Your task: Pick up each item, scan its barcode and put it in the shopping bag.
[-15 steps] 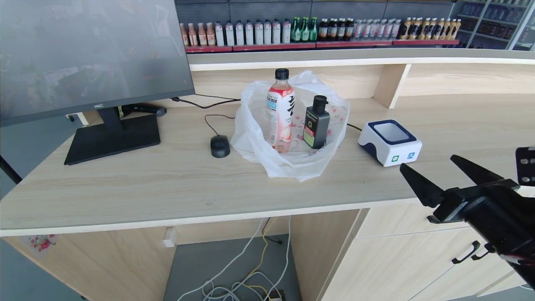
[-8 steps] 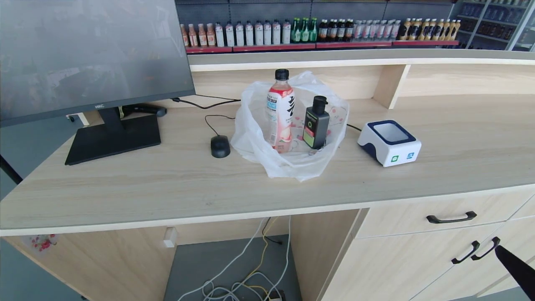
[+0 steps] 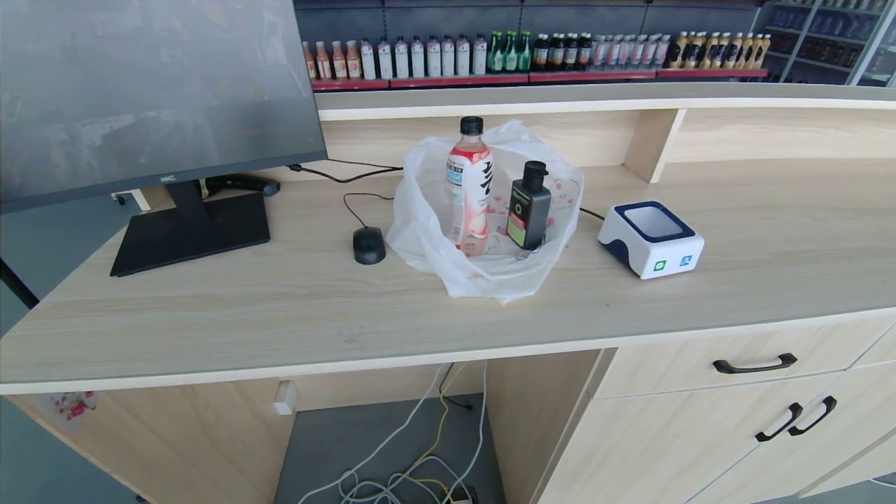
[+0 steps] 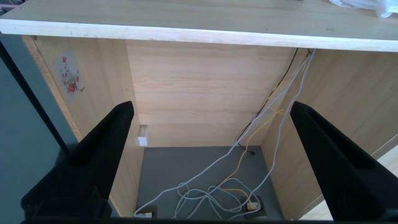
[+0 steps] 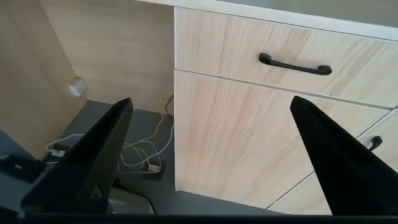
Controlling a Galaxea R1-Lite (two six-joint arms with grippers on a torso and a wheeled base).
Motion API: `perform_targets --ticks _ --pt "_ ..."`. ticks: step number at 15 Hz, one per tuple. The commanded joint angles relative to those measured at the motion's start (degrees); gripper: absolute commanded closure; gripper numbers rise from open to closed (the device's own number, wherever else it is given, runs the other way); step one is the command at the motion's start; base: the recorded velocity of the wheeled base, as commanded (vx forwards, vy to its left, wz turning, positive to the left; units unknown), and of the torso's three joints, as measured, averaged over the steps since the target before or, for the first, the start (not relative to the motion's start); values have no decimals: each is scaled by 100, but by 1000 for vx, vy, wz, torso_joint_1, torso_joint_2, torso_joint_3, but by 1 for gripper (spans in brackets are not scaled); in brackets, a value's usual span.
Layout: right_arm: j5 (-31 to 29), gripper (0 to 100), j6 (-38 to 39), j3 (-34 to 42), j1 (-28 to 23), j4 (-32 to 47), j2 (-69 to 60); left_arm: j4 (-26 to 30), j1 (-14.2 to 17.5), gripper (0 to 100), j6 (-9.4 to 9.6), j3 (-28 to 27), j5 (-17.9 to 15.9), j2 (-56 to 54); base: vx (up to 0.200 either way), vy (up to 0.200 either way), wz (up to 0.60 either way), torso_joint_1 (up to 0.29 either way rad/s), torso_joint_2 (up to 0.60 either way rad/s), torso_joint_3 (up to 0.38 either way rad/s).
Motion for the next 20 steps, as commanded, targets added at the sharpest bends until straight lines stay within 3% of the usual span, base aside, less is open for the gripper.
perform_targets --ticks 1,3,5,6,7,9,12,15,20 --pt "-54 0 280 27 -379 8 -143 0 -9 0 -3 0 0 -2 0 0 0 0 0 0" --pt "-537 0 403 18 -405 17 -99 0 0 0 -12 0 0 -2 0 0 0 0 0 0" --pt "-573 0 412 18 -519 17 209 0 0 0 -12 0 0 -2 0 0 0 0 0 0" --pt "-599 0 421 18 -792 17 464 0 0 0 -12 0 0 -2 0 0 0 0 0 0" --pt "-555 0 412 18 -1662 17 780 0 0 0 -12 0 0 -2 0 0 0 0 0 0" --pt "-432 0 412 18 -2268 17 684 0 0 0 -3 0 0 -2 0 0 0 0 0 0" --pt "-256 0 447 80 -2137 -36 -143 0 0 0 -12 0 0 -2 0 0 0 0 0 0" --pt "60 0 -80 484 -2137 -1073 -143 0 0 0 -12 0 0 -2 0 0 0 0 0 0" --pt "509 0 140 475 -2137 -897 -143 0 0 0 -12 0 0 -2 0 0 0 0 0 0"
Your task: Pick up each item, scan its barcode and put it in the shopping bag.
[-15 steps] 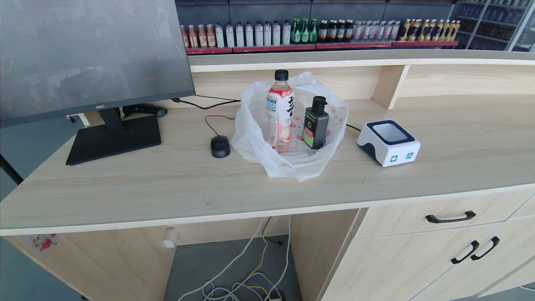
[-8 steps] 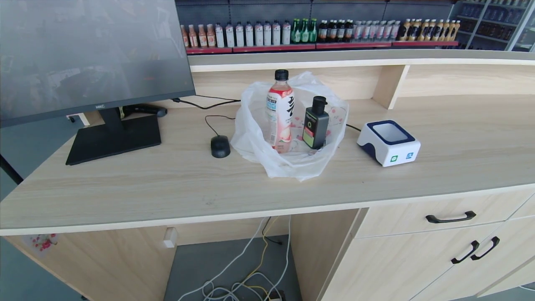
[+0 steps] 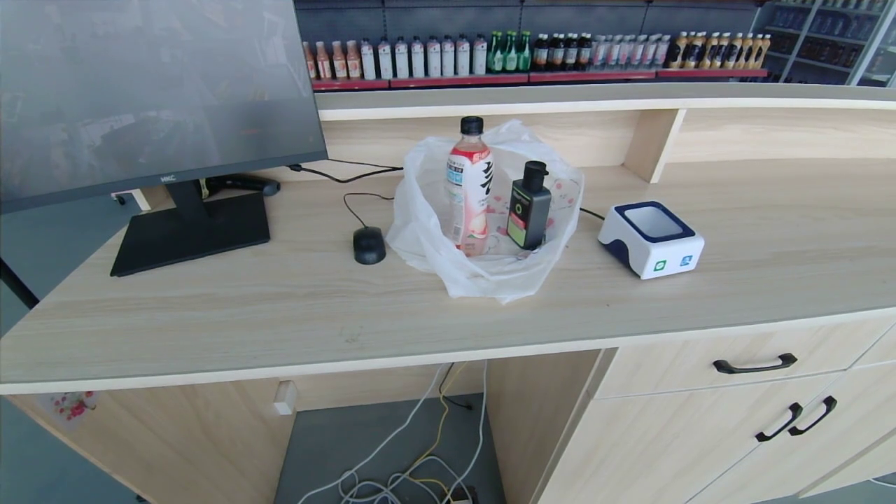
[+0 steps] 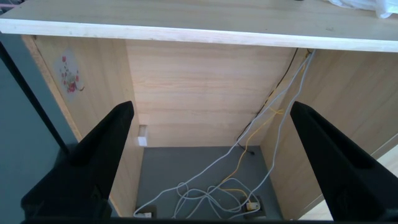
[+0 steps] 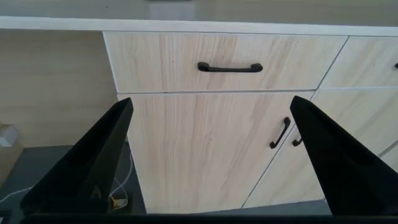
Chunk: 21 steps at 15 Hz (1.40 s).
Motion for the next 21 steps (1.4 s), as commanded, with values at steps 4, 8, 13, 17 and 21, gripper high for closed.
perform_targets --ticks 4,8,13,17,21 --pt "854 0 262 2 16 38 5 0 0 0 -4 0 0 -2 0 0 0 0 0 0" --pt "836 0 209 2 16 56 5 0 0 0 -4 0 0 -2 0 0 0 0 0 0" --pt "467 0 455 2 16 302 5 0 0 0 -4 0 0 -2 0 0 0 0 0 0" --pt "458 0 438 2 16 302 5 0 0 0 -13 0 0 -2 -50 0 0 2 -1 -1" --pt "458 0 438 2 16 302 5 0 -9 0 14 0 0 -2 -100 0 0 10 4 4"
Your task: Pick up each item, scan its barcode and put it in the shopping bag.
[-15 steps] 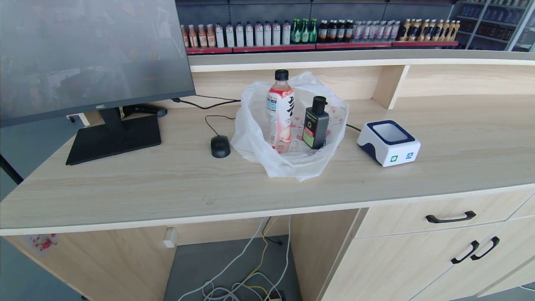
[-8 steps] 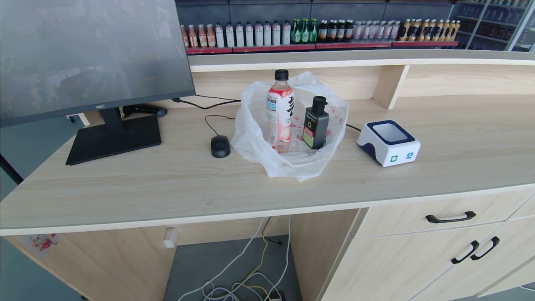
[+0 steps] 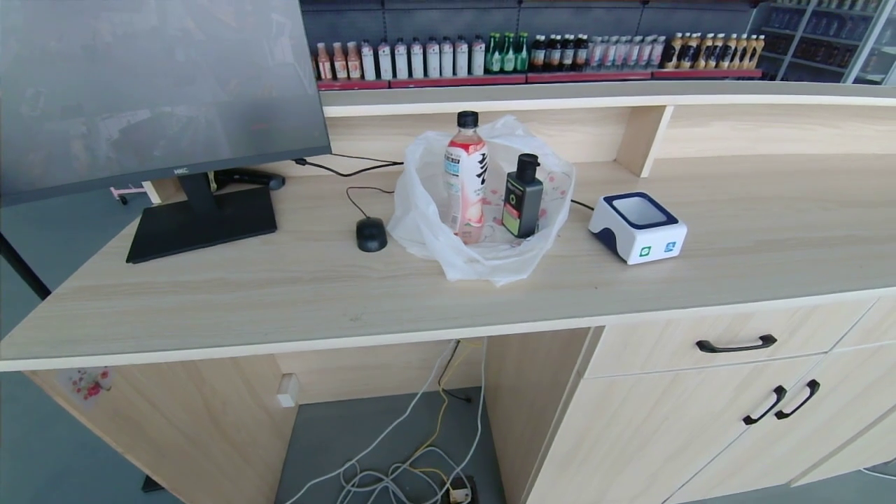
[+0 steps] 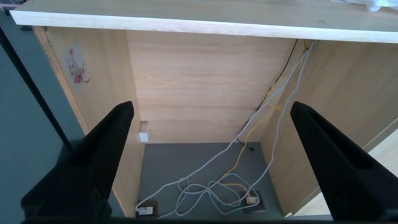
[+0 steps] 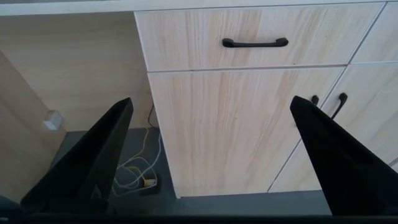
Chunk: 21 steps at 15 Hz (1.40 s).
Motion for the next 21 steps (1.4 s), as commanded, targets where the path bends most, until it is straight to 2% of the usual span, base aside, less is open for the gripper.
perform_targets --ticks 1,2,21 --pt "2 0 -4 5 1 -1 10 0 5 0 -8 0 0 0 0 0 0 0 0 0" --pt "2 0 -4 5 1 -1 10 0 5 0 -17 0 0 0 0 0 0 0 0 0" --pt "2 0 -12 5 1 -1 10 0 5 0 -79 0 0 0 0 -200 0 2 3 1"
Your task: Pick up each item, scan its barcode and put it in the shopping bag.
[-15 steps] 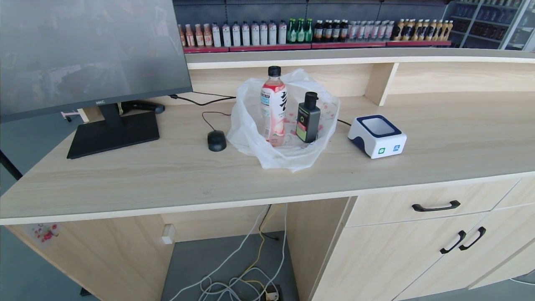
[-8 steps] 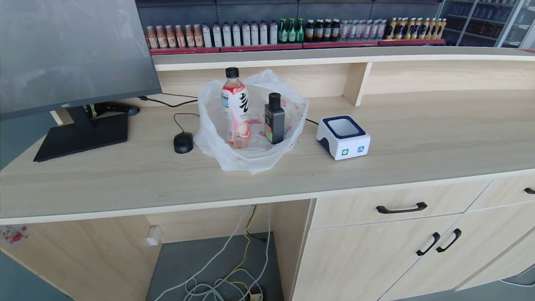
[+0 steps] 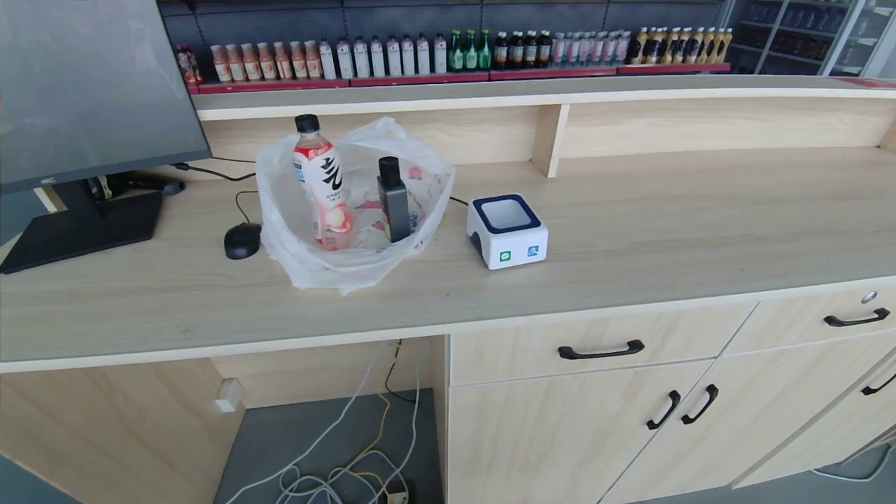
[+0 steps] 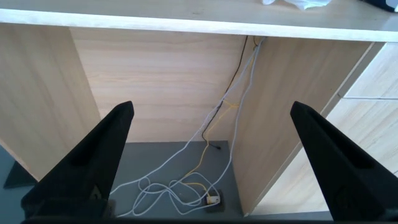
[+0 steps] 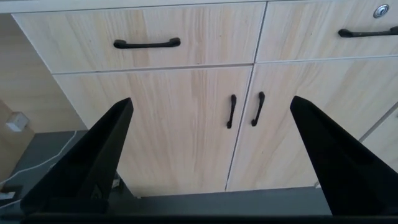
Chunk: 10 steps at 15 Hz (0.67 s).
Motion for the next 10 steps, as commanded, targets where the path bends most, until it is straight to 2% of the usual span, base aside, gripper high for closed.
perform_targets --ticks 1,7,10 --pt "3 0 -1 2 1 1 7 0 0 0 1 0 0 -2 0 -200 0 7 -2 2" --pt "3 0 -10 2 1 1 7 0 0 0 18 0 0 -2 0 -200 0 -2 2 3" --pt "3 0 -10 2 1 1 7 0 0 0 18 0 0 -2 0 0 0 0 0 0"
